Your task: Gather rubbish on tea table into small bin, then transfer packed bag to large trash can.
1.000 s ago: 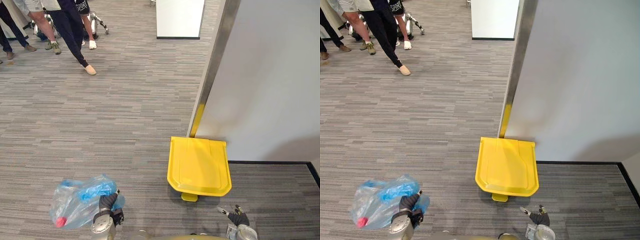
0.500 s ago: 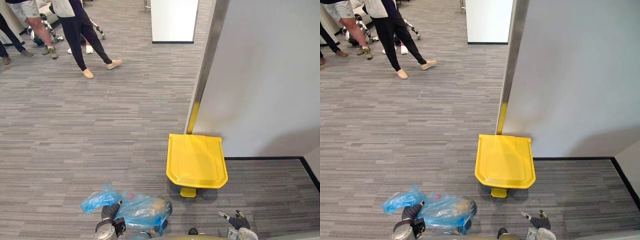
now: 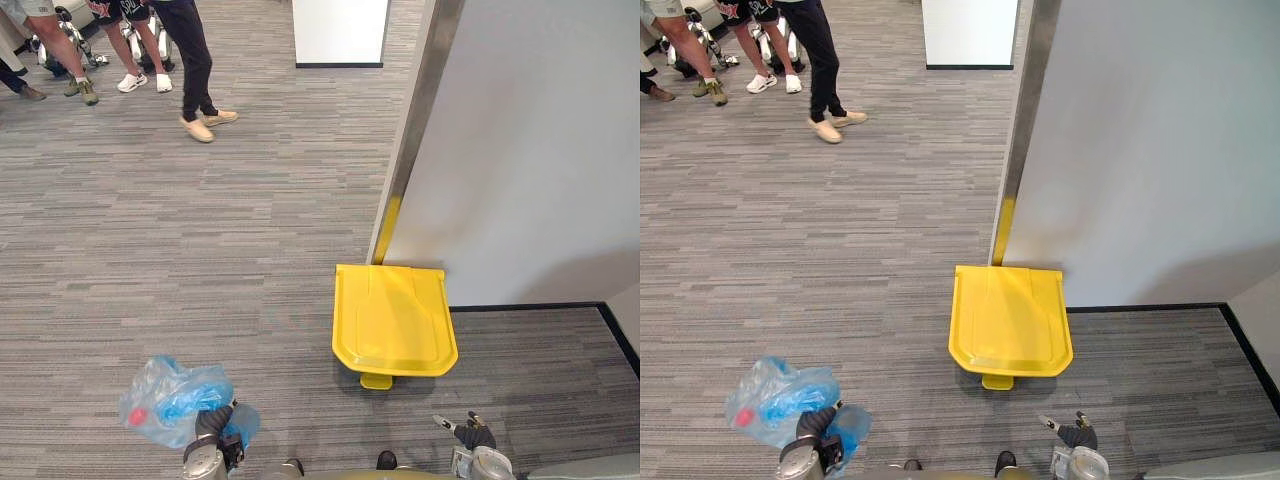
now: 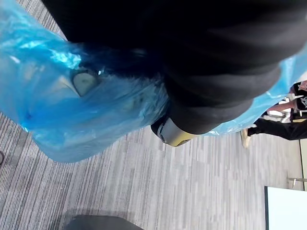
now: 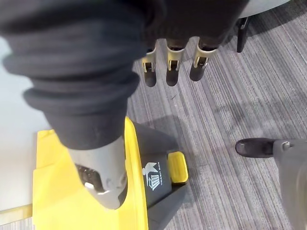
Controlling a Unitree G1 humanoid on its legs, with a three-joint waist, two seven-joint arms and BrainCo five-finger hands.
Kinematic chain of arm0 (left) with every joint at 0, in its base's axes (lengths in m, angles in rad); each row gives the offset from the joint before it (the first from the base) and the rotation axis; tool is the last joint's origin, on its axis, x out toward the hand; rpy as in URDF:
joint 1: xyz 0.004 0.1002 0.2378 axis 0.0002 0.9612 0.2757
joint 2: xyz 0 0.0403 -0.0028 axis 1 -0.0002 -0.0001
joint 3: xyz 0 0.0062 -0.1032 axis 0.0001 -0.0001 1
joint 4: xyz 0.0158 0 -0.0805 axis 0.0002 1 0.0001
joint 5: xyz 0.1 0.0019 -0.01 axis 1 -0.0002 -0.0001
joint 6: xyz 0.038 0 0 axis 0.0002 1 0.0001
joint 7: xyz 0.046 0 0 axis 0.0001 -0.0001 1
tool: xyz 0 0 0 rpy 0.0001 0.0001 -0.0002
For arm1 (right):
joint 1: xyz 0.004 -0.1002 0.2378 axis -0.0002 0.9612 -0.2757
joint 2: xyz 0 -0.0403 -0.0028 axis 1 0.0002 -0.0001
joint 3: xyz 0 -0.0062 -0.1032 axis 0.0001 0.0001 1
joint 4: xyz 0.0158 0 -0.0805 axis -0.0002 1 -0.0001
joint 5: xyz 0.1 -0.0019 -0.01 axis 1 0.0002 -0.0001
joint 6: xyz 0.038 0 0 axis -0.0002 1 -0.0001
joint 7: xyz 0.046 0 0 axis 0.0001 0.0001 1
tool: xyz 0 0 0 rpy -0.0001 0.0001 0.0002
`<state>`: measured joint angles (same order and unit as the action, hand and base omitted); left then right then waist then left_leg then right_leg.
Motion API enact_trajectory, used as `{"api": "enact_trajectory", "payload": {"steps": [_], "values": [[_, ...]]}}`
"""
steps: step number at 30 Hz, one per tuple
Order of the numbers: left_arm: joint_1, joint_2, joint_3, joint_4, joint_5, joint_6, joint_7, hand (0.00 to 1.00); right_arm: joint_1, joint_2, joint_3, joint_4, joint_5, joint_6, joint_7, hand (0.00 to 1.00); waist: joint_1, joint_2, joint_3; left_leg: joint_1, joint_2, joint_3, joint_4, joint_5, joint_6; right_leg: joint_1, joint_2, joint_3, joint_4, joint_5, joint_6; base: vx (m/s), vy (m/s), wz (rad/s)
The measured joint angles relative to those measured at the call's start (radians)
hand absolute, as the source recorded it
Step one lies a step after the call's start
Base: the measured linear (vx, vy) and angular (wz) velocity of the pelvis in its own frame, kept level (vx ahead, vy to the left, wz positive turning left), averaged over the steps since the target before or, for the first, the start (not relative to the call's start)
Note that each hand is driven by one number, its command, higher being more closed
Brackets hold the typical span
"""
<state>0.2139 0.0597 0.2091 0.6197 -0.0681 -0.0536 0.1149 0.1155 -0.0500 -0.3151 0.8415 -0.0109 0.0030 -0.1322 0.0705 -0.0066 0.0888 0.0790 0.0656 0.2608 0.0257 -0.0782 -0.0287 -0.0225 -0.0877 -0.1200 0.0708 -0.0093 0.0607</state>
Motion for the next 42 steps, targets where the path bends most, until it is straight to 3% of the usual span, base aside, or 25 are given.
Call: {"api": "enact_trajectory", "payload": {"steps": [4,6,7,8,9,10,15,16,17,18,19,22,24,27,32,35,42], "values": [[0.006,0.003,0.001,-0.003,0.000,0.000,0.001,1.00,-0.005,-0.002,0.015,-0.002,0.000,0.000,-0.001,0.00,0.002,-0.001,0.001,-0.028,0.007,0.018,0.080,-0.050,0.006,-0.017,-0.003,0.026,0.029,-0.004,0.004,-0.05,0.030,-0.20],[0.009,0.000,0.000,-0.030,0.000,0.000,0.000,1.00,-0.012,-0.001,0.018,-0.005,0.000,0.001,-0.001,0.00,0.001,-0.007,0.012,-0.066,0.016,0.029,0.161,-0.098,0.010,-0.067,-0.012,0.044,0.117,-0.042,0.012,-0.08,0.023,-0.19],[0.008,-0.001,-0.001,-0.055,0.000,0.000,0.000,1.00,-0.018,0.001,0.018,-0.026,0.000,0.003,-0.001,0.00,0.001,-0.015,0.043,-0.078,0.024,0.023,0.231,-0.161,0.018,-0.100,-0.036,0.041,0.233,-0.086,0.019,-0.10,0.032,-0.12],[0.008,-0.001,-0.001,-0.060,0.000,0.000,0.000,1.00,-0.017,0.001,0.019,-0.038,0.000,0.003,-0.002,0.00,0.000,-0.013,0.057,-0.078,0.024,0.016,0.248,-0.173,0.027,-0.125,-0.040,0.042,0.305,-0.095,0.025,-0.14,0.053,-0.09],[0.001,0.001,-0.002,-0.062,-0.001,0.001,0.001,1.00,-0.015,0.005,0.021,-0.052,0.000,0.003,-0.003,0.00,-0.004,-0.009,0.091,-0.053,0.025,0.014,0.276,-0.194,0.044,-0.230,-0.052,0.036,0.526,-0.102,0.020,-0.07,0.044,-0.11],[-0.006,0.004,-0.010,-0.064,-0.001,0.001,0.001,1.00,-0.014,0.006,0.022,-0.053,0.000,0.004,-0.002,0.00,-0.005,-0.016,0.109,-0.041,0.029,0.014,0.302,-0.206,0.061,-0.267,-0.050,0.028,0.563,-0.124,0.009,-0.05,0.021,-0.14],[-0.066,0.035,-0.046,-0.066,-0.001,0.001,0.019,1.00,-0.022,-0.006,0.059,-0.107,-0.002,0.006,-0.024,0.00,-0.003,-0.063,0.148,-0.034,0.035,0.021,0.444,-0.309,0.036,-0.342,-0.017,-0.022,0.288,-0.074,0.033,0.08,-0.092,0.02],[-0.075,0.031,-0.051,-0.065,-0.001,0.001,0.020,1.00,-0.023,-0.011,0.058,-0.112,-0.002,0.006,-0.026,0.00,-0.006,-0.060,0.150,-0.034,0.032,0.009,0.461,-0.326,0.032,-0.341,-0.018,-0.019,0.288,-0.054,0.010,0.21,-0.160,0.24],[-0.090,0.010,-0.062,-0.068,-0.001,0.000,0.020,1.00,-0.036,-0.037,0.056,-0.116,-0.002,0.006,-0.027,0.00,-0.006,-0.037,0.152,-0.029,0.043,-0.014,0.473,-0.348,0.028,-0.339,-0.008,-0.031,0.312,-0.057,0.021,0.23,-0.120,0.15],[-0.102,0.002,-0.067,-0.079,-0.001,-0.002,0.019,1.00,-0.039,-0.049,0.046,-0.133,-0.001,0.005,-0.028,0.00,-0.005,-0.013,0.161,-0.029,0.054,-0.027,0.464,-0.354,0.037,-0.340,0.008,-0.030,0.313,-0.063,0.017,0.22,-0.105,0.11],[-0.112,0.002,-0.067,-0.080,-0.001,-0.002,0.019,1.00,-0.042,-0.049,0.036,-0.146,-0.001,0.005,-0.030,0.00,-0.005,-0.005,0.167,-0.030,0.057,-0.036,0.457,-0.354,0.036,-0.345,0.015,-0.027,0.322,-0.063,0.016,0.21,-0.106,0.21],[-0.126,0.006,-0.066,-0.089,-0.001,-0.002,0.020,1.00,-0.017,-0.038,-0.026,-0.161,0.002,0.005,-0.034,0.00,-0.004,-0.004,0.167,0.010,0.056,-0.089,0.415,-0.361,0.024,-0.361,0.021,-0.025,0.429,-0.106,-0.018,0.25,-0.149,0.39],[-0.124,0.006,-0.068,-0.102,-0.001,-0.002,0.019,1.00,0.010,-0.033,-0.055,-0.160,0.013,0.005,-0.038,0.00,-0.005,-0.002,0.165,0.032,0.063,-0.144,0.405,-0.372,0.005,-0.368,0.018,-0.058,0.521,-0.196,-0.033,0.28,-0.114,0.36],[-0.125,0.004,-0.071,-0.102,0.000,-0.002,0.019,1.00,0.018,-0.020,-0.063,-0.161,0.020,0.005,-0.037,0.00,-0.009,0.000,0.163,0.024,0.075,-0.207,0.398,-0.374,-0.014,-0.386,0.022,-0.086,0.570,-0.253,-0.044,0.21,-0.088,0.20],[-0.125,0.004,-0.076,-0.115,0.001,-0.001,0.018,1.00,-0.006,0.002,-0.044,-0.162,0.021,0.005,-0.037,0.00,-0.029,0.009,0.156,-0.010,0.090,-0.233,0.388,-0.354,-0.047,-0.402,0.023,-0.116,0.558,-0.254,-0.059,0.12,-0.040,0.12],[-0.123,0.005,-0.098,-0.151,0.000,-0.001,0.014,1.00,-0.011,0.004,0.040,-0.197,0.020,0.007,-0.035,0.00,-0.029,0.014,0.147,-0.034,0.093,-0.234,0.374,-0.339,-0.041,-0.407,0.023,-0.127,0.522,-0.237,-0.077,0.01,0.014,0.13],[-0.093,0.006,-0.155,-0.212,0.001,-0.002,-0.007,1.00,-0.066,0.000,0.253,-0.418,0.008,0.000,-0.017,0.00,-0.026,0.024,0.092,-0.091,0.094,-0.253,0.308,-0.302,-0.056,-0.450,0.022,-0.152,0.464,-0.205,-0.072,-0.01,-0.002,0.12]]}}
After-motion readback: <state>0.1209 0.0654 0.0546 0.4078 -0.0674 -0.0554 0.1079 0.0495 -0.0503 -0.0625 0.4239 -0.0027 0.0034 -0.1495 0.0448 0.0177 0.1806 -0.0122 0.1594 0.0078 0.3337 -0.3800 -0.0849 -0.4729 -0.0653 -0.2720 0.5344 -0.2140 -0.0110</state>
